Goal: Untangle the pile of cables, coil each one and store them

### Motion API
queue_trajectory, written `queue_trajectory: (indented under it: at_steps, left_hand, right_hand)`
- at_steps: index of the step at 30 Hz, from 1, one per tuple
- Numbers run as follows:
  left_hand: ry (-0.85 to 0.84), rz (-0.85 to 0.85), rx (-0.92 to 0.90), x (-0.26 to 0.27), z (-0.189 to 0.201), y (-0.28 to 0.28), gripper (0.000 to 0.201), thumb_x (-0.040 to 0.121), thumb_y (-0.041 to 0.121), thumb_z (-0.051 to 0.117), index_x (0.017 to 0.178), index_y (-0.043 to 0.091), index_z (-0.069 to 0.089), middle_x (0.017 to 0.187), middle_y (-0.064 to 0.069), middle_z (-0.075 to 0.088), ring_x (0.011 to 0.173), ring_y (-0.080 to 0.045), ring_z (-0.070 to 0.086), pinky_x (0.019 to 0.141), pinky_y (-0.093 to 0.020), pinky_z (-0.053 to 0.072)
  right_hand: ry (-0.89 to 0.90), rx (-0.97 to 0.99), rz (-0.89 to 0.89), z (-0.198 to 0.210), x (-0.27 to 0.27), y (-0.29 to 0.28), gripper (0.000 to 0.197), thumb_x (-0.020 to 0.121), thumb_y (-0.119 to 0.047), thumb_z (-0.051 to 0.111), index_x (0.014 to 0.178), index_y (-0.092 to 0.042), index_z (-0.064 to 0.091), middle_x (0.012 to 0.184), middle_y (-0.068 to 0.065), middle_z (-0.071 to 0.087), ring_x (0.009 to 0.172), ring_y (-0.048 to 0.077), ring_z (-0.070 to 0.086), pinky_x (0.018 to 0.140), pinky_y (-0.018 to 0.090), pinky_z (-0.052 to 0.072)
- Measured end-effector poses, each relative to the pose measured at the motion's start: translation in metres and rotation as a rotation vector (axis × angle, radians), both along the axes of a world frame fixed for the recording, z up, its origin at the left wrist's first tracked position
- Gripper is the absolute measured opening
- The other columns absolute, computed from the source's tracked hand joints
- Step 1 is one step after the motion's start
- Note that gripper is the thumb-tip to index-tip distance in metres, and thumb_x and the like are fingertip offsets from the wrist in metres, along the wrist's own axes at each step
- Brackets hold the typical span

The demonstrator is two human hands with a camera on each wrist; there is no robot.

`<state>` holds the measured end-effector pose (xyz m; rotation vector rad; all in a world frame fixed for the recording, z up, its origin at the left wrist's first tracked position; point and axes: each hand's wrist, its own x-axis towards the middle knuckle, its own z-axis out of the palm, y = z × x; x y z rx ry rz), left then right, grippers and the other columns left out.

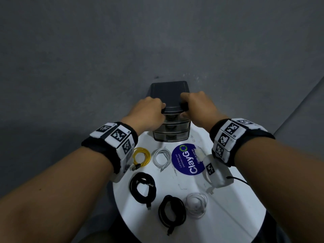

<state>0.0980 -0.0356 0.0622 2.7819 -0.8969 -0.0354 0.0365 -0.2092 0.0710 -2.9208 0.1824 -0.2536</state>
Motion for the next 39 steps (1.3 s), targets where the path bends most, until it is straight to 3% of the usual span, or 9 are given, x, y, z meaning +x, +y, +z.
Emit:
queue_trajectory:
  at_steps: [4,9,12,15,18,23,26,29,39]
  left_hand:
    - [0.000,-0.001,-0.101,-0.003,0.008,0.002,0.028,0.088,0.020,0.053,0.108,0.017,0.073,0.109,-0.007,0.071,0.100,-0.032,0.065,0.086,-0.046,0.057]
    - [-0.118,-0.065,-0.105,-0.026,0.002,-0.010,0.009,0.088,0.025,0.054,0.086,0.027,0.063,0.093,0.000,0.060,0.085,-0.025,0.059,0.073,-0.037,0.049]
    - [0.189,-0.162,0.253,-0.039,-0.018,-0.018,0.026,0.088,0.034,0.054,0.112,0.027,0.062,0.114,-0.003,0.068,0.095,-0.026,0.064,0.085,-0.041,0.057]
    - [0.353,-0.152,0.455,-0.043,-0.029,-0.018,0.084,0.094,0.036,0.059,0.161,0.021,0.011,0.145,-0.008,0.053,0.112,-0.029,0.059,0.091,-0.036,0.050]
    - [0.411,-0.134,0.456,-0.044,-0.031,-0.018,0.097,0.097,0.036,0.059,0.161,0.021,-0.011,0.152,-0.014,0.047,0.117,-0.033,0.060,0.080,-0.031,0.044]
    - [0.431,-0.117,0.395,-0.039,-0.028,-0.017,0.059,0.092,0.024,0.056,0.147,0.014,0.035,0.125,-0.012,0.064,0.099,-0.029,0.067,0.085,-0.042,0.060]
    - [0.480,-0.217,0.440,-0.048,-0.011,-0.015,0.032,0.096,0.017,0.051,0.127,0.012,0.054,0.108,-0.008,0.066,0.087,-0.025,0.068,0.070,-0.036,0.056]
    - [0.570,-0.312,0.522,-0.063,-0.002,-0.012,0.024,0.100,0.017,0.050,0.116,0.004,0.062,0.092,-0.007,0.066,0.079,-0.022,0.064,0.067,-0.032,0.048]
    - [0.493,-0.330,0.575,-0.072,-0.003,-0.004,0.028,0.095,0.023,0.052,0.104,0.001,0.067,0.084,-0.008,0.056,0.076,-0.025,0.046,0.068,-0.035,0.038]
  right_hand:
    - [0.015,0.002,0.009,0.002,-0.002,-0.001,0.031,0.081,-0.012,0.080,0.093,-0.018,0.052,0.099,0.012,0.064,0.086,0.032,0.060,0.069,0.034,0.044]
    - [-0.016,0.009,0.027,0.001,-0.003,0.000,0.029,0.082,-0.008,0.077,0.105,-0.010,0.060,0.101,0.016,0.066,0.093,0.035,0.062,0.071,0.033,0.042]
    - [-0.020,0.028,0.025,0.000,-0.004,-0.002,0.032,0.082,-0.011,0.078,0.109,-0.010,0.060,0.103,0.015,0.066,0.094,0.036,0.062,0.072,0.031,0.040]
    - [-0.018,0.048,0.024,0.000,-0.004,-0.004,0.035,0.081,-0.016,0.081,0.108,-0.011,0.060,0.102,0.015,0.066,0.093,0.036,0.063,0.072,0.031,0.042]
    - [-0.024,0.045,0.030,-0.001,-0.003,-0.004,0.035,0.081,-0.017,0.082,0.108,-0.011,0.061,0.101,0.014,0.067,0.091,0.035,0.062,0.071,0.032,0.041]
    - [-0.030,0.047,0.022,-0.001,-0.001,-0.006,0.036,0.078,-0.019,0.084,0.105,-0.012,0.061,0.101,0.012,0.067,0.089,0.032,0.062,0.072,0.033,0.046]
    - [-0.027,0.041,0.026,-0.001,0.000,-0.006,0.037,0.079,-0.019,0.084,0.107,-0.012,0.062,0.102,0.012,0.067,0.089,0.032,0.061,0.072,0.033,0.044]
    - [-0.034,0.037,0.023,-0.001,-0.001,-0.006,0.036,0.080,-0.019,0.083,0.108,-0.011,0.061,0.102,0.013,0.066,0.083,0.028,0.055,0.070,0.031,0.040]
    - [-0.023,0.011,0.021,0.001,-0.003,-0.004,0.034,0.082,-0.016,0.081,0.108,-0.011,0.061,0.103,0.014,0.066,0.083,0.026,0.051,0.071,0.032,0.040]
